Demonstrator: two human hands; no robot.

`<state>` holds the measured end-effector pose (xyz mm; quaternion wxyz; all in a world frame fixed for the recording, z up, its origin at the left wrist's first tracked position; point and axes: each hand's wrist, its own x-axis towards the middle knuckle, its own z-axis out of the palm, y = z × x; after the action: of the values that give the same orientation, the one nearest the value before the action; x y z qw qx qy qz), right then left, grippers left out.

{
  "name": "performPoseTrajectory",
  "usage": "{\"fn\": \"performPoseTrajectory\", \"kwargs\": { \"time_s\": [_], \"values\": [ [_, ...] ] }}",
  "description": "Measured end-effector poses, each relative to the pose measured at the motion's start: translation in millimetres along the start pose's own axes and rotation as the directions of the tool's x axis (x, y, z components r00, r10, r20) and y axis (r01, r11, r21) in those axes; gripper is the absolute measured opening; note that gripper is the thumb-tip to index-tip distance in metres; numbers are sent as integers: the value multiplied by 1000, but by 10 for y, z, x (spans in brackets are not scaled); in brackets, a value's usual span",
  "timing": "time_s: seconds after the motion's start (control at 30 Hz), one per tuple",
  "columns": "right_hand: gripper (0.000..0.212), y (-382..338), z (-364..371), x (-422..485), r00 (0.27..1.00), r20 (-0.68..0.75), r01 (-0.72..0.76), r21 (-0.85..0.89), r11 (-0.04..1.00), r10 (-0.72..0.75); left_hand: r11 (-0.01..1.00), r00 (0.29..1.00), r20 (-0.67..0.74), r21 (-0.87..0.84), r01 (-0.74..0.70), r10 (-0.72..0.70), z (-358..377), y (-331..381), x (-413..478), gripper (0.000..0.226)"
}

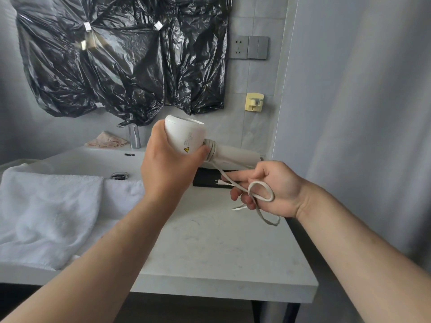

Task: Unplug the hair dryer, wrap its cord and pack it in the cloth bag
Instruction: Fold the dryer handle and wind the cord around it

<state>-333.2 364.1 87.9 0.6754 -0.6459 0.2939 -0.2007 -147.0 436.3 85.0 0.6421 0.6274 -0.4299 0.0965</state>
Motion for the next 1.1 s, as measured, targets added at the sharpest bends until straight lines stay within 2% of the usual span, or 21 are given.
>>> {"fn": "performPoseTrajectory", "kwargs": {
  "time_s": [0.1, 0.2, 0.3, 0.4, 0.5, 0.63, 0.7, 0.8, 0.93, 1.03, 1.1],
  "values": [
    [54, 88, 10, 11, 1000, -24, -6, 74, 997, 8, 999, 1000, -25, -38, 17, -18, -4, -4, 29, 56],
    [35, 164, 83, 20, 996, -88, 5, 146, 989, 8, 996, 997, -59, -78, 38, -43, -23, -20, 69, 55],
    [32, 234, 133, 49, 982, -180, 87, 172, 981, -56, 995, 996, -81, -90, 31, -38, -41, -24, 91, 56],
    [47, 262, 170, 71, 957, -255, 151, 46, 987, -135, 998, 996, -92, -57, 12, -17, -47, -21, 94, 55],
    [51, 219, 250, 55, 956, -236, 161, -71, 984, -174, 1000, 996, -94, -7, 6, -7, -43, -42, 97, 58],
    [26, 124, 373, 3, 951, -210, 178, -223, 959, -225, 998, 997, -73, 52, -18, 22, -38, -57, 90, 65],
    [20, 73, 401, -4, 928, -212, 196, -418, 887, -305, 994, 998, -29, 96, -60, 63, -35, -56, 88, 67],
    [16, -27, 365, 27, 845, -231, 232, -654, 720, -482, 975, 986, 90, 158, -156, 143, -39, -54, 84, 71],
    [14, -179, 267, 32, 760, -237, 261, -742, 618, -605, 960, 960, 218, 176, -216, 176, -81, -19, 70, 72],
    [22, -220, 193, 23, 773, -248, 190, -788, 585, -584, 966, 952, 252, 144, -215, 174, -118, 9, 59, 69],
    [17, -212, 177, 32, 771, -268, 112, -835, 538, -577, 974, 953, 253, 109, -201, 169, -140, 32, 60, 67]
  ]
}}
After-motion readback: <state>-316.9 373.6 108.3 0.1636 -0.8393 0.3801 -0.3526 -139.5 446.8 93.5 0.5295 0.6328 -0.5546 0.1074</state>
